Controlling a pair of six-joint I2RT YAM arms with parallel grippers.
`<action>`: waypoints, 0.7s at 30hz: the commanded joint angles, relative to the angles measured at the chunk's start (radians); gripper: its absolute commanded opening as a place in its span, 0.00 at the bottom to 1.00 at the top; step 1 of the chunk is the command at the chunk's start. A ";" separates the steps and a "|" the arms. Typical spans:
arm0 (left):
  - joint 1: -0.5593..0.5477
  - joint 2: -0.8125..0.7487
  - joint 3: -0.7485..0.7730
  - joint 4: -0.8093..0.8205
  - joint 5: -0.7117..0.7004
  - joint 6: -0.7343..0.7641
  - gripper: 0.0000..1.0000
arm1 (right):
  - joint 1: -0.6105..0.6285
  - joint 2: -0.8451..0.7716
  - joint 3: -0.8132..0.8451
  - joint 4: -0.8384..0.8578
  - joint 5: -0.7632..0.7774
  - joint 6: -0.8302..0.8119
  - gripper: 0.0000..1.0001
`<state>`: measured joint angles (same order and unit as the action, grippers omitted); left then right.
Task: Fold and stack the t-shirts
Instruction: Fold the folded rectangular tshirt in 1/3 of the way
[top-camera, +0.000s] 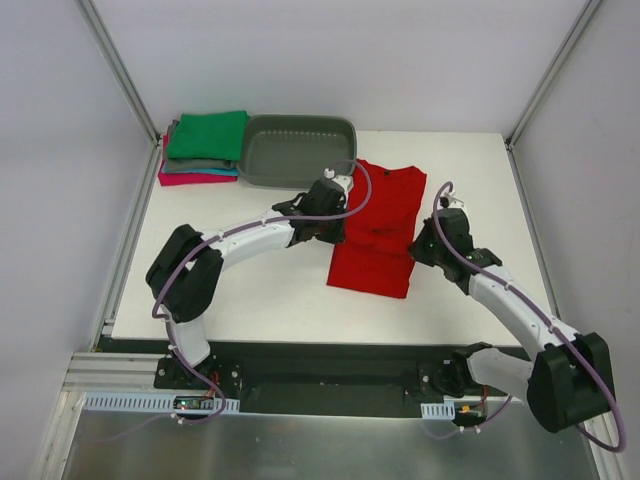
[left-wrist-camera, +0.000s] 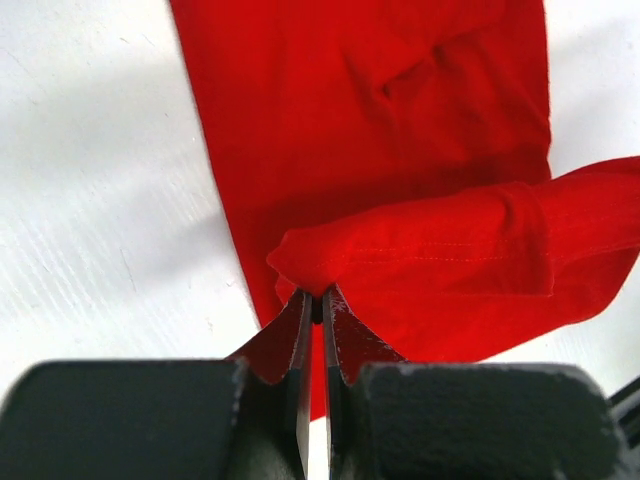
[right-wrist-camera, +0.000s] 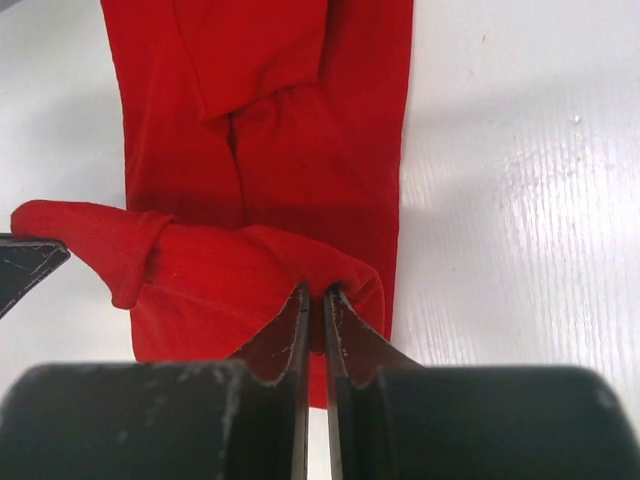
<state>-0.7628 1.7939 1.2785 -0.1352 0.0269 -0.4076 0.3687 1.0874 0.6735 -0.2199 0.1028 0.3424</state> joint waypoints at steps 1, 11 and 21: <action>0.028 0.038 0.067 -0.004 -0.047 0.039 0.00 | -0.042 0.080 0.072 0.083 -0.009 -0.052 0.01; 0.053 0.139 0.127 -0.015 -0.045 0.047 0.00 | -0.085 0.258 0.130 0.128 -0.046 -0.072 0.02; 0.065 0.208 0.217 -0.093 -0.046 0.052 0.34 | -0.100 0.396 0.182 0.215 0.021 -0.203 0.40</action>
<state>-0.7158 2.0045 1.4315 -0.1627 0.0006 -0.3759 0.2848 1.4513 0.7757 -0.0711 0.0788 0.2428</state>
